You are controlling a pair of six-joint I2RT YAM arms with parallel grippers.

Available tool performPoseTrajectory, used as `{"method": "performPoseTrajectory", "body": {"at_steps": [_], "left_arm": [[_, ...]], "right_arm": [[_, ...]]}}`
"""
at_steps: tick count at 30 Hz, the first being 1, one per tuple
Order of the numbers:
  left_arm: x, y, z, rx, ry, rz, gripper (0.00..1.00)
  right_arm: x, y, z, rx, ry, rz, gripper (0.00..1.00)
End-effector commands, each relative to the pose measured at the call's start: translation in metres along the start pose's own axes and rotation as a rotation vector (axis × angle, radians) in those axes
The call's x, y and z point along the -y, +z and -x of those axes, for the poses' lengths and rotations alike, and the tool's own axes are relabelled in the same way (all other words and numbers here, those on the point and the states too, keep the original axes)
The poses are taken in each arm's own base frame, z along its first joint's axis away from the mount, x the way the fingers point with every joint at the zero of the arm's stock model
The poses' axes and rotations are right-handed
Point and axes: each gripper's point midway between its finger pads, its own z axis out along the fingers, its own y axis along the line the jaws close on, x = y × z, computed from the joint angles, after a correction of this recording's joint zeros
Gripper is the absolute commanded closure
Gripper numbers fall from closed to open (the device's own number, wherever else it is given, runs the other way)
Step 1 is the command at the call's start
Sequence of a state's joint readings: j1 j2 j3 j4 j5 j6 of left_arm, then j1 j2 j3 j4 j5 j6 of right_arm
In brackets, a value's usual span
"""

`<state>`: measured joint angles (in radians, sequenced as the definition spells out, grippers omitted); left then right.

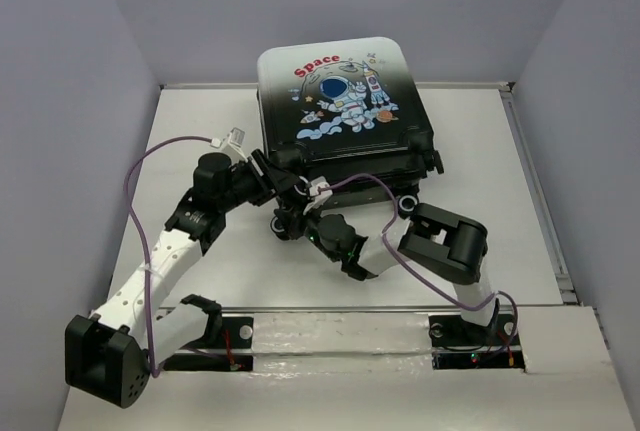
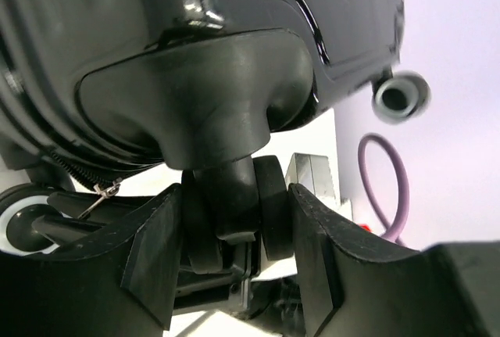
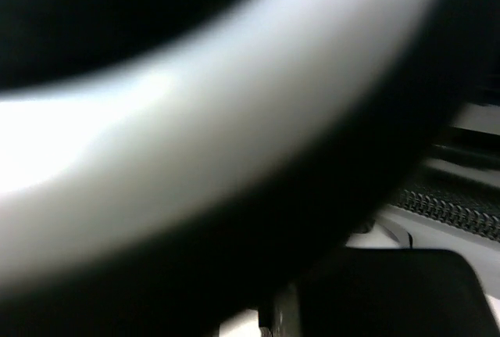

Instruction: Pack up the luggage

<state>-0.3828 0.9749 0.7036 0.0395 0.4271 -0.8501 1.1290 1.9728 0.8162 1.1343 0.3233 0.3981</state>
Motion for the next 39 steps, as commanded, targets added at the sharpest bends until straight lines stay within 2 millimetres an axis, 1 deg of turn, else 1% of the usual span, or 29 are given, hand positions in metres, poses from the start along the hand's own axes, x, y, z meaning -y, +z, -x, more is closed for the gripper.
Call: {"method": "performPoseTrajectory", "body": {"at_steps": [1,2,3,5,6,7,8,9,10,11,12,13,14,15,16,17,18,19,21,22,23,25,27,29,30,31,33,37,39], "left_arm": [[0.167,-0.053,0.046,0.150,0.207,-0.575,0.94],[0.166,-0.053,0.045,0.147,0.200,-0.577,0.94],[0.167,-0.054,0.045,0.145,0.193,-0.581,0.94],[0.164,-0.053,0.044,0.150,0.188,-0.576,0.94],[0.154,-0.049,0.040,0.145,0.185,-0.555,0.94],[0.154,-0.049,0.040,0.149,0.190,-0.556,0.94],[0.149,-0.047,0.038,0.145,0.187,-0.543,0.94],[0.135,-0.040,0.033,0.138,0.174,-0.511,0.94],[0.128,-0.037,0.031,0.134,0.169,-0.497,0.94],[0.116,-0.031,0.025,0.125,0.154,-0.471,0.94],[0.110,-0.028,0.023,0.121,0.148,-0.461,0.94],[0.106,-0.026,0.022,0.119,0.142,-0.455,0.94],[0.100,-0.023,0.019,0.118,0.131,-0.442,0.90],[0.100,-0.024,0.019,0.119,0.131,-0.444,0.86],[0.097,-0.023,0.019,0.124,0.128,-0.435,0.78],[0.095,-0.023,0.019,0.127,0.127,-0.431,0.75],[0.094,-0.023,0.019,0.134,0.125,-0.427,0.70],[0.094,-0.024,0.019,0.136,0.125,-0.427,0.60],[0.093,-0.025,0.019,0.139,0.124,-0.427,0.51],[0.093,-0.026,0.017,0.137,0.127,-0.426,0.41],[0.091,-0.026,0.017,0.137,0.127,-0.423,0.37],[0.089,-0.026,0.015,0.137,0.127,-0.419,0.31],[0.087,-0.026,0.014,0.134,0.128,-0.414,0.29],[0.086,-0.025,0.013,0.132,0.130,-0.409,0.27],[0.084,-0.025,0.013,0.132,0.132,-0.406,0.27],[0.084,-0.025,0.013,0.132,0.132,-0.403,0.25],[0.081,-0.024,0.011,0.129,0.133,-0.397,0.24],[0.078,-0.022,0.009,0.117,0.131,-0.391,0.23],[0.077,-0.022,0.008,0.111,0.129,-0.388,0.23]], "right_arm": [[-0.186,-0.035,-0.036,-0.168,0.084,0.697,0.93],[-0.195,-0.029,-0.025,-0.139,0.095,0.717,0.93],[-0.196,-0.029,-0.023,-0.135,0.104,0.717,0.93],[-0.181,-0.037,-0.017,-0.099,0.126,0.663,0.93],[-0.152,-0.041,-0.013,-0.076,0.123,0.530,0.86],[-0.145,-0.051,-0.016,-0.099,0.109,0.516,0.76],[-0.124,-0.053,-0.014,-0.086,0.103,0.421,0.63],[-0.111,-0.062,-0.013,-0.089,0.087,0.377,0.49],[-0.095,-0.071,-0.019,-0.129,0.072,0.315,0.38],[-0.078,-0.084,-0.006,-0.119,0.067,0.240,0.25],[-0.058,-0.094,-0.019,-0.194,0.035,0.159,0.20],[-0.049,-0.100,-0.016,-0.204,0.030,0.118,0.17],[-0.044,-0.107,0.005,-0.169,0.037,0.077,0.10],[-0.041,-0.111,0.010,-0.174,0.031,0.060,0.09],[-0.031,-0.115,0.009,-0.214,-0.002,0.021,0.08],[-0.030,-0.115,0.016,-0.218,-0.014,0.012,0.07],[-0.033,-0.116,0.031,-0.200,-0.019,0.009,0.06],[-0.034,-0.114,0.039,-0.210,-0.044,-0.012,0.06],[-0.024,-0.109,0.057,-0.182,-0.049,-0.060,0.03],[-0.025,-0.106,0.072,-0.157,-0.039,-0.063,0.02],[-0.014,-0.101,0.083,-0.136,-0.029,-0.083,0.02],[-0.016,-0.091,0.102,-0.115,-0.014,-0.065,0.02],[-0.014,-0.081,0.114,-0.103,-0.023,-0.055,0.02],[-0.020,-0.071,0.122,-0.097,-0.048,-0.031,0.02],[-0.029,-0.064,0.129,-0.089,-0.048,-0.005,0.02],[-0.026,-0.058,0.130,-0.089,-0.049,-0.011,0.02],[-0.024,-0.048,0.146,-0.058,-0.041,-0.019,0.02],[-0.020,-0.032,0.156,-0.033,-0.041,-0.050,0.02],[-0.018,-0.026,0.158,-0.023,-0.056,-0.070,0.04]]}}
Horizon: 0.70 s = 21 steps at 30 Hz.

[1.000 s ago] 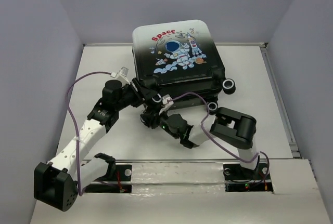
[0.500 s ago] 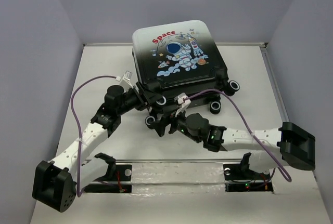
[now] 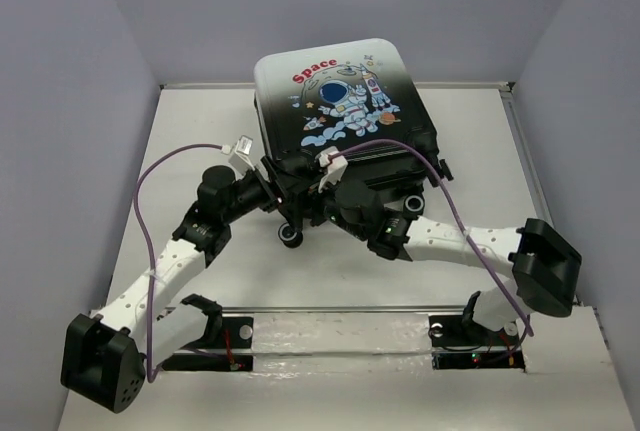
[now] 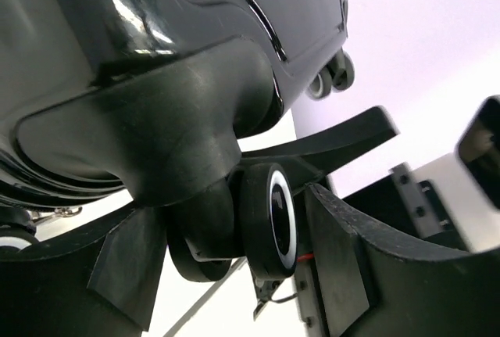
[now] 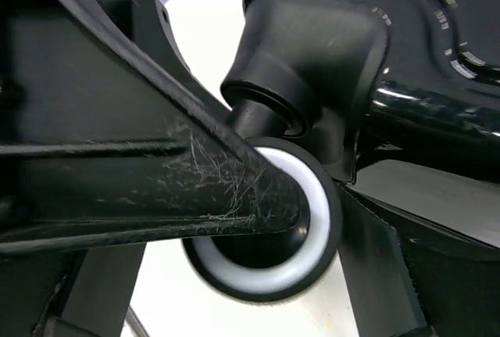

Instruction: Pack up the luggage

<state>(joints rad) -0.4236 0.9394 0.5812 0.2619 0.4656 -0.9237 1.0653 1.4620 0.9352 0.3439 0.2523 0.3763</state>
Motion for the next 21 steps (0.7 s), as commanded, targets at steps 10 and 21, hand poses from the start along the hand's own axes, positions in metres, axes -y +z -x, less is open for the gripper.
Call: {"method": "performPoseTrajectory", "body": {"at_steps": [10,21], "left_arm": [[0.036,-0.022,0.031,0.172,0.198,-0.088,0.24],[-0.071,-0.054,0.003,0.281,0.261,0.190,0.41]], "right_arm": [[0.021,0.015,0.063,0.217,0.026,-0.136,0.87],[0.021,0.002,0.073,0.231,0.013,-0.115,0.93]]}}
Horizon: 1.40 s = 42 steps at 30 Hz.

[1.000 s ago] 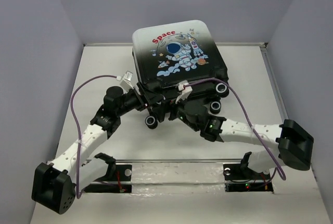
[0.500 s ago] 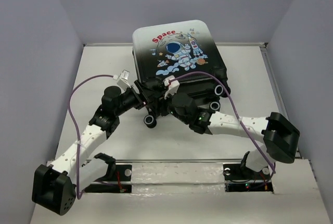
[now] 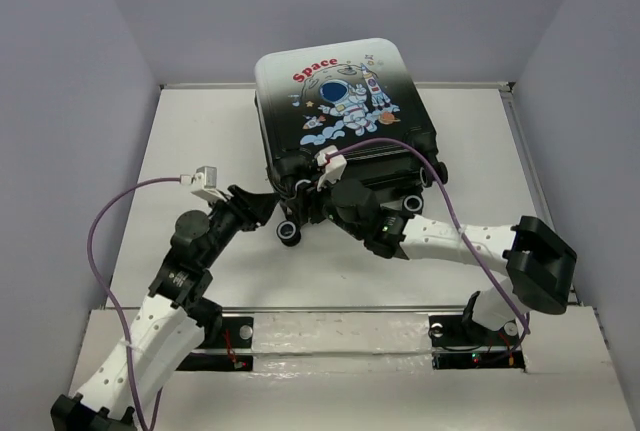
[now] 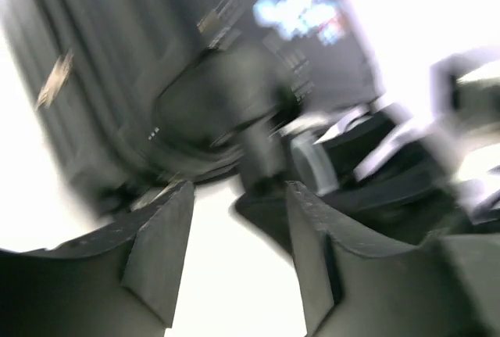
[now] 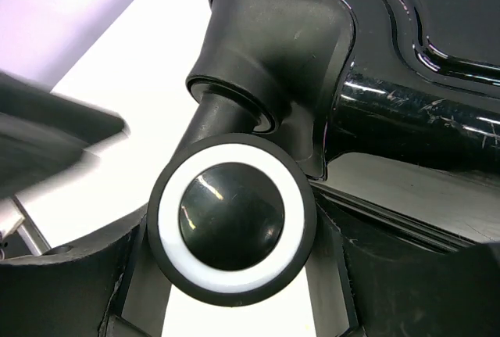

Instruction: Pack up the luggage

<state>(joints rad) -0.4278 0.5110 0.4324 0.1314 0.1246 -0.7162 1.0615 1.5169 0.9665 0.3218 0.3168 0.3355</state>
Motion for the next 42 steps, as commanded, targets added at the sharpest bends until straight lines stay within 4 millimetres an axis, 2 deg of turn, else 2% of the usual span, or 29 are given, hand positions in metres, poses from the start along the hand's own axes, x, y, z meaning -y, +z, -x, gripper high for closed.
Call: {"method": "performPoseTrajectory", "body": {"at_steps": [1,3,5,8,9,12,20,24,30,33,34,37,40,42], "left_arm": [[-0.057,0.002,-0.059,-0.118,0.034,0.091,0.44],[-0.065,0.004,-0.070,-0.124,0.047,0.074,0.45],[-0.066,0.007,-0.071,-0.115,0.089,0.052,0.46],[-0.060,0.013,-0.065,-0.081,0.153,0.005,0.42],[-0.050,0.016,-0.059,-0.062,0.170,-0.034,0.40],[-0.039,0.023,-0.056,-0.052,0.205,-0.087,0.38],[-0.018,0.043,-0.074,-0.110,0.287,-0.147,0.35],[-0.021,0.055,-0.073,-0.109,0.301,-0.116,0.35],[-0.009,0.067,-0.072,-0.101,0.300,-0.141,0.36],[-0.008,0.073,-0.074,-0.103,0.303,-0.128,0.51],[-0.011,0.074,-0.073,-0.093,0.302,-0.108,0.61],[-0.019,0.078,-0.068,-0.067,0.297,-0.057,0.82],[-0.025,0.078,-0.059,-0.028,0.281,-0.007,0.94],[-0.026,0.077,-0.055,-0.009,0.273,0.007,0.94]], "right_arm": [[0.008,-0.012,0.082,0.240,0.075,-0.035,0.93],[0.007,-0.013,0.082,0.238,0.074,-0.027,0.93],[0.007,-0.017,0.082,0.233,0.076,-0.022,0.93],[0.011,-0.022,0.084,0.234,0.077,-0.023,0.93],[0.012,-0.023,0.084,0.232,0.078,-0.024,0.93],[0.012,-0.027,0.082,0.229,0.077,-0.022,0.93],[0.013,-0.026,0.081,0.217,0.083,-0.009,0.93],[0.014,-0.025,0.082,0.217,0.086,-0.005,0.93],[0.012,-0.023,0.077,0.202,0.090,0.009,0.93],[0.010,-0.022,0.074,0.192,0.095,0.020,0.93],[0.009,-0.023,0.075,0.193,0.098,0.022,0.93],[0.009,-0.025,0.073,0.193,0.104,0.027,0.93],[0.010,-0.028,0.071,0.192,0.110,0.033,0.93],[0.011,-0.030,0.070,0.193,0.112,0.032,0.93]]}}
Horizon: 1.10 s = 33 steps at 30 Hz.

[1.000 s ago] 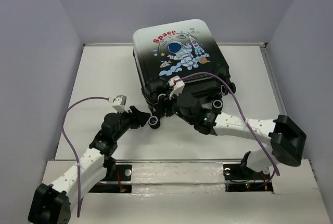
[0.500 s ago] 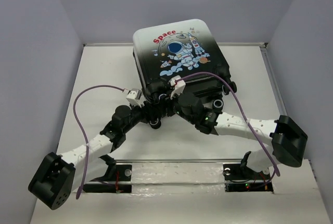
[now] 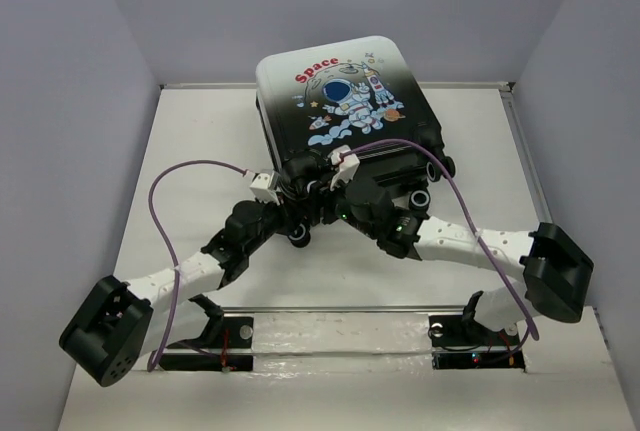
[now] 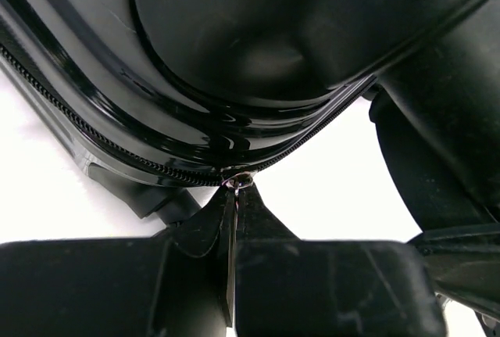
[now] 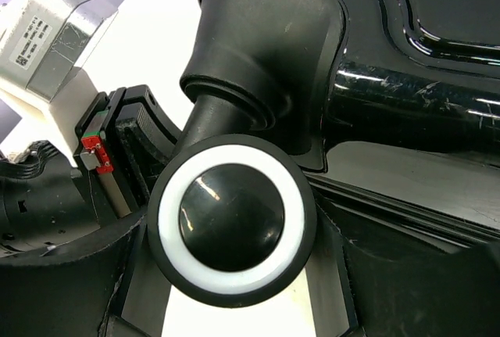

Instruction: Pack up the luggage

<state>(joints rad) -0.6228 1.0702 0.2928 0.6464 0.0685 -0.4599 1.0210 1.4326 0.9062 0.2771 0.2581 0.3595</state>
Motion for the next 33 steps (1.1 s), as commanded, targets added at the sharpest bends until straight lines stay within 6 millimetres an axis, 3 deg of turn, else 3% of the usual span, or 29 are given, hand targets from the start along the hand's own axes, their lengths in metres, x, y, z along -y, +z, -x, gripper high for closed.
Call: {"method": "performPoseTrajectory", "body": {"at_steps": [1,5,6,9,10,11,13,15,17,20,24,28,30,31,33], "left_arm": [[0.007,0.002,0.063,0.225,-0.020,0.036,0.94],[0.000,-0.005,0.071,0.259,-0.053,0.087,0.94],[-0.011,-0.007,0.063,0.229,-0.052,0.142,0.94],[-0.042,-0.017,0.068,0.242,-0.071,0.334,0.94],[-0.057,-0.023,0.056,0.189,-0.059,0.416,0.94],[-0.068,-0.028,0.064,0.210,-0.057,0.485,0.94],[-0.084,-0.035,0.058,0.176,-0.051,0.561,0.94],[-0.104,-0.040,0.063,0.194,-0.091,0.627,0.94],[-0.126,-0.044,0.072,0.230,-0.133,0.669,0.94],[-0.131,-0.034,0.093,0.290,-0.195,0.639,0.94],[-0.138,-0.019,0.123,0.348,-0.267,0.675,0.94],[-0.127,-0.019,0.127,0.369,-0.296,0.619,0.94],[-0.121,-0.036,0.129,0.418,-0.309,0.597,0.80],[-0.114,-0.050,0.132,0.459,-0.313,0.568,0.61],[-0.106,-0.066,0.137,0.497,-0.315,0.539,0.44]], "right_arm": [[-0.005,-0.016,0.071,0.223,0.083,0.025,0.93],[-0.001,-0.020,0.067,0.222,0.084,0.015,0.93],[0.000,-0.021,0.067,0.225,0.082,0.011,0.93],[0.009,-0.034,0.068,0.239,0.085,-0.015,0.93],[0.011,-0.038,0.067,0.242,0.082,-0.021,0.93],[0.015,-0.047,0.071,0.256,0.084,-0.034,0.93],[0.024,-0.056,0.064,0.246,0.079,-0.054,0.93],[0.024,-0.069,0.071,0.268,0.080,-0.043,0.93],[0.024,-0.075,0.065,0.251,0.073,-0.027,0.93],[0.015,-0.081,0.060,0.234,0.064,0.033,0.93],[0.005,-0.073,0.044,0.174,0.057,0.089,0.93],[-0.005,-0.068,0.037,0.156,0.046,0.118,0.93],[-0.011,-0.064,0.036,0.150,0.039,0.129,0.93],[-0.011,-0.062,0.036,0.147,0.037,0.128,0.93],[-0.016,-0.058,0.034,0.137,0.037,0.134,0.93]]}}
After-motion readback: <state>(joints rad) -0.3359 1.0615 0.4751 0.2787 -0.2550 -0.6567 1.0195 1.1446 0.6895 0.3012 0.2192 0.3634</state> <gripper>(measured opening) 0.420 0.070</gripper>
